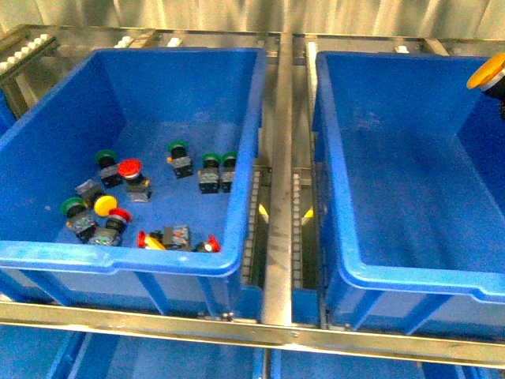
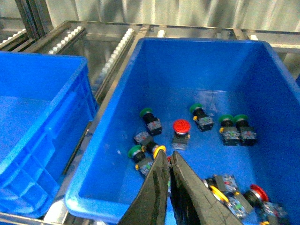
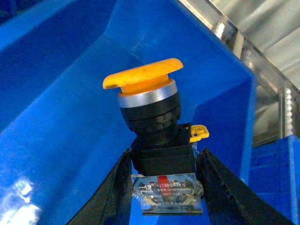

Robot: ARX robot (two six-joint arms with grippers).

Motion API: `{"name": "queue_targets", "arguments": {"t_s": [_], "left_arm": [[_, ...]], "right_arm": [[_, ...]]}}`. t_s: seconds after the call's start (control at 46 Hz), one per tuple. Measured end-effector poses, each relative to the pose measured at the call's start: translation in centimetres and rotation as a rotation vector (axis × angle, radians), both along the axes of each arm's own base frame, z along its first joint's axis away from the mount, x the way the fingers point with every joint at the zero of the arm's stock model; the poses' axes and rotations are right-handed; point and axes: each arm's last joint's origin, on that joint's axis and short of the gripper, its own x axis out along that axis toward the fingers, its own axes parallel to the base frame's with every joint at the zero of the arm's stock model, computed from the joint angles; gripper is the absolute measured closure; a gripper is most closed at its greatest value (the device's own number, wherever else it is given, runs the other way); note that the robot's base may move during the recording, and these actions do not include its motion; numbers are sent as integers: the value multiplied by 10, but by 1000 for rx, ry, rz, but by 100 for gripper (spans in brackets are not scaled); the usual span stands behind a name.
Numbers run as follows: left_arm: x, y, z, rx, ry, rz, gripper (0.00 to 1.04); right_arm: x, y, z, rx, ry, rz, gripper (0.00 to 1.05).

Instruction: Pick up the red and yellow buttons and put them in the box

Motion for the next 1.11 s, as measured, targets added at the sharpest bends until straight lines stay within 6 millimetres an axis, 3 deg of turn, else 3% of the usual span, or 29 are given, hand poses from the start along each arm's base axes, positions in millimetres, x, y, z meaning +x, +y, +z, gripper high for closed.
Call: {"name": "queue_targets", "arguments": {"t_s": [0.392, 1.109], "left_arm": [[-33, 3, 2, 0, -7, 0, 103], [-66, 17, 7, 1, -16, -9, 103]], "right_arm": [[-1, 1, 0, 0, 3, -38, 71], [11, 9, -2, 14, -16, -35, 71]]}}
